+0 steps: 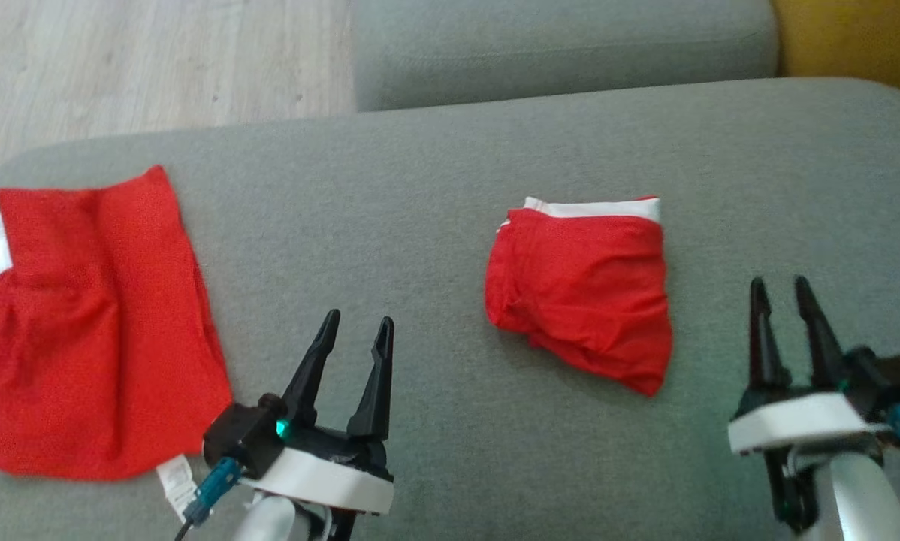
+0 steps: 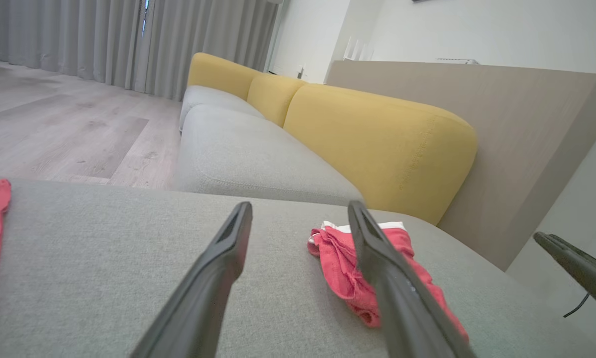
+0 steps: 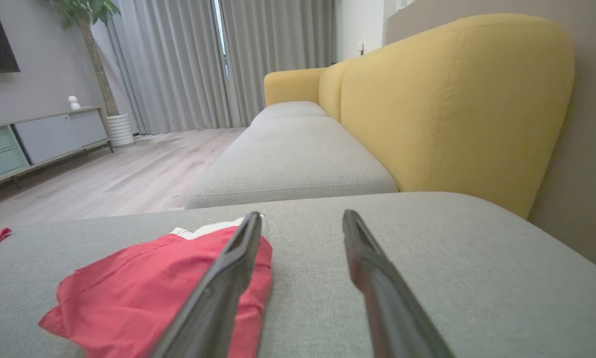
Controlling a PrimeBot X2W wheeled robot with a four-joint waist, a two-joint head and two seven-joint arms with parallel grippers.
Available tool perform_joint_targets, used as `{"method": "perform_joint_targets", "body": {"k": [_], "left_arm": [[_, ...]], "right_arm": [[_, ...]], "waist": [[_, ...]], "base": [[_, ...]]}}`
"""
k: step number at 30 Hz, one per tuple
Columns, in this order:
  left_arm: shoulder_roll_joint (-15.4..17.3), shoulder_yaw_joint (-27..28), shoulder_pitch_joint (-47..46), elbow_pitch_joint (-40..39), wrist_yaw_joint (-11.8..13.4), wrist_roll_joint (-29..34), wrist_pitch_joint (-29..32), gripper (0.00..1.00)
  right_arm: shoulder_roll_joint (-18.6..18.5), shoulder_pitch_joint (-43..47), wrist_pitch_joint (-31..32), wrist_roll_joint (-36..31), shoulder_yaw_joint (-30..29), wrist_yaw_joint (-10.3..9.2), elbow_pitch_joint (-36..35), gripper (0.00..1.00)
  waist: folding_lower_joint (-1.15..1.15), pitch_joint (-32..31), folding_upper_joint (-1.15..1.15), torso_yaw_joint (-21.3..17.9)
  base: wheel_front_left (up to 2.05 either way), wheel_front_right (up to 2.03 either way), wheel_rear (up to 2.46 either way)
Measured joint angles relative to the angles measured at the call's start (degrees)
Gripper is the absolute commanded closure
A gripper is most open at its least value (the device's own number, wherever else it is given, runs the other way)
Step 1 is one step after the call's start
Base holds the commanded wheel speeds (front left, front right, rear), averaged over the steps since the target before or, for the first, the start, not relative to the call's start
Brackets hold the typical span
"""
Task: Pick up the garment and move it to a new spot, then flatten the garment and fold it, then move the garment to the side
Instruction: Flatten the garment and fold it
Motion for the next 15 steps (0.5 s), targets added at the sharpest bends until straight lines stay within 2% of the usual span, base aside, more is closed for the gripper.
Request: {"method": "perform_joint_targets", "body": {"k": [7,15], "left_arm": [[-0.09,-1.07,-2.4,-0.4,-0.48,0.05,0.0,0.0],[-0.16,-1.47,-3.83,-0.54,-0.92,0.05,-0.01,0.0]], "right_arm": [[-0.03,-9.81,0.54,-1.63,0.62,0.01,7.3,1.0],[-0.08,-20.38,2.85,-3.07,-0.1,0.01,24.58,1.0]], "waist": [[0.01,3.12,0.0,3.2],[0.01,6.99,0.0,6.82]], "base": [[0.0,0.0,0.0],[0.0,0.0,0.0]]}}
